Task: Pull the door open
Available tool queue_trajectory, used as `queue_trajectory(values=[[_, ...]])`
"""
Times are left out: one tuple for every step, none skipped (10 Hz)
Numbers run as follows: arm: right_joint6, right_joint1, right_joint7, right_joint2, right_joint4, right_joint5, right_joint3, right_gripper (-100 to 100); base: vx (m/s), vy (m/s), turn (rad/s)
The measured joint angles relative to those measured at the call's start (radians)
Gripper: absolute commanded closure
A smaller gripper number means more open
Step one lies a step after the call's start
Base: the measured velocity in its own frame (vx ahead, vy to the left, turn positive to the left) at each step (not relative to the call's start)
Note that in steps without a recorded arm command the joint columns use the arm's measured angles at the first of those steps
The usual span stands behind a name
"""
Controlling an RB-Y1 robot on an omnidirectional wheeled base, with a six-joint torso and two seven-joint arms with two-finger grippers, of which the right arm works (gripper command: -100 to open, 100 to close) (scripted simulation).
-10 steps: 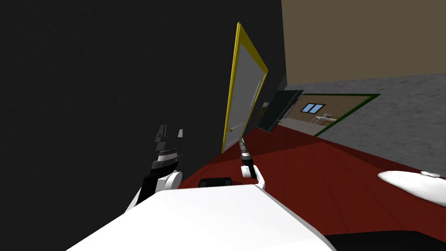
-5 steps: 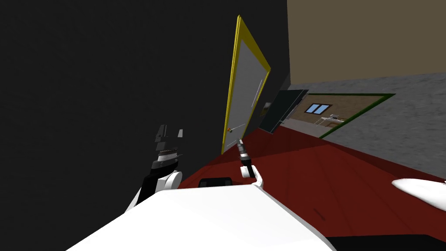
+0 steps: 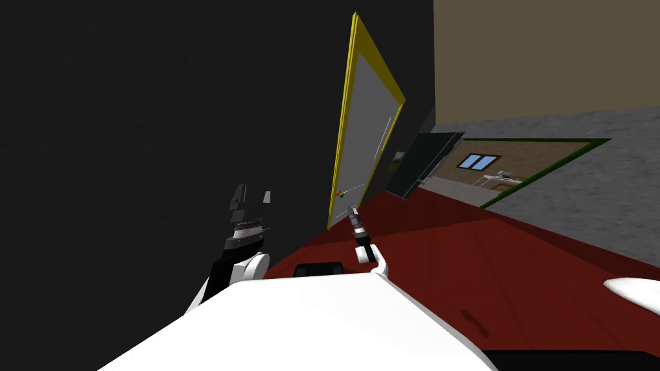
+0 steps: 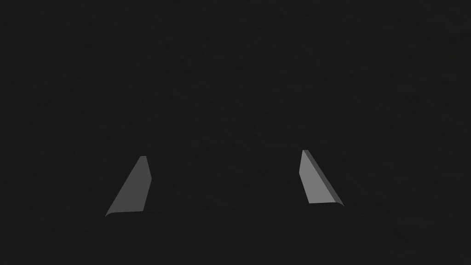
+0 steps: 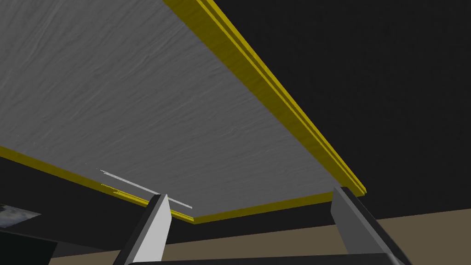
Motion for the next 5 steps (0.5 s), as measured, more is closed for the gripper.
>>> queue_trajectory(values=[[-0.009, -0.014, 0.024, 0.0, 0.032, 0.01, 0.003, -100, 0.091, -0.095, 0.067], [-0.019, -0.029, 0.046, -0.006, 0.065, 0.018, 0.003, -100, 0.088, -0.095, 0.07], [-0.027, -0.04, 0.069, -0.008, 0.094, 0.027, 0.006, -100, 0.056, -0.061, 0.031], [-0.033, -0.043, 0.082, -0.009, 0.112, 0.031, 0.007, -100, 0.048, -0.042, 0.039], [-0.042, -0.053, 0.097, -0.011, 0.143, 0.037, 0.008, -100, 0.069, -0.073, 0.053]])
